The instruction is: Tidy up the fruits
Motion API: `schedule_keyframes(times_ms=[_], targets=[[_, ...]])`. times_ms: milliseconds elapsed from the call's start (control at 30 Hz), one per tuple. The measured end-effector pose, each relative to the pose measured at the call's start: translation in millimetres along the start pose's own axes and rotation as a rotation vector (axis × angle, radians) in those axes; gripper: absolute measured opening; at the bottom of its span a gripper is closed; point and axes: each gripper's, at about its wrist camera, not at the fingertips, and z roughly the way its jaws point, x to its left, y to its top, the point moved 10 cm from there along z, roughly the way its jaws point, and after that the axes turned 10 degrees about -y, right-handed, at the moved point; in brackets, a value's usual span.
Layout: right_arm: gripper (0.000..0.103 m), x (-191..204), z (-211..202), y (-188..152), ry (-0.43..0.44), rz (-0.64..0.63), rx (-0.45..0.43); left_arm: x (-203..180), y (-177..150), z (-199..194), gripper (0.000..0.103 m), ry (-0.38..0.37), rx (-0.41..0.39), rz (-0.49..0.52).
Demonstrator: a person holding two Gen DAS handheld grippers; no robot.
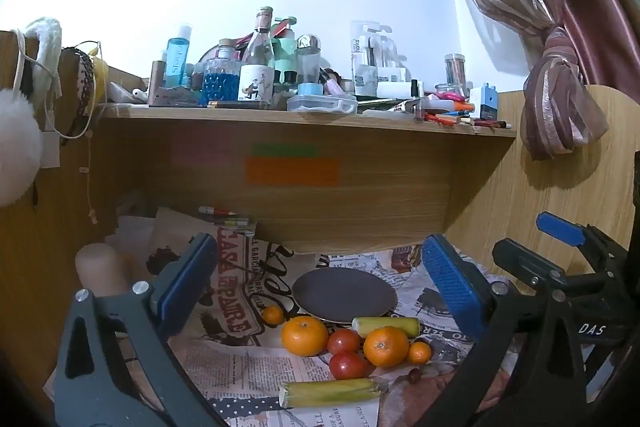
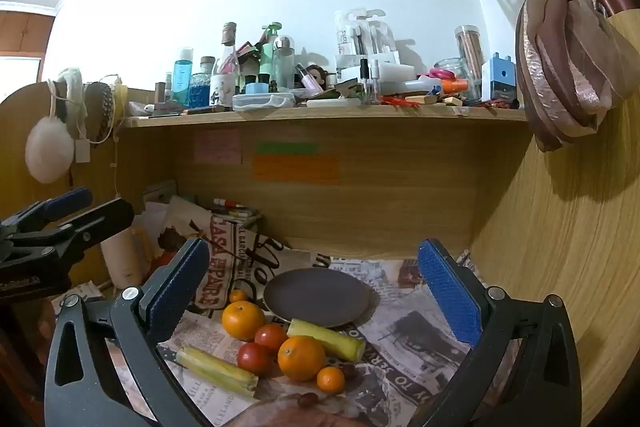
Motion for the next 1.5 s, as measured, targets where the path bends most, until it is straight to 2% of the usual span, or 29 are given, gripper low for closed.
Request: schedule_keyframes(times_ms=[1500], targets=[[0.103, -0.8, -6.8, 5.2, 0.003, 0.025, -0.01, -1.3, 0.0, -0.8, 0.103, -0.003, -0.003, 0.014]])
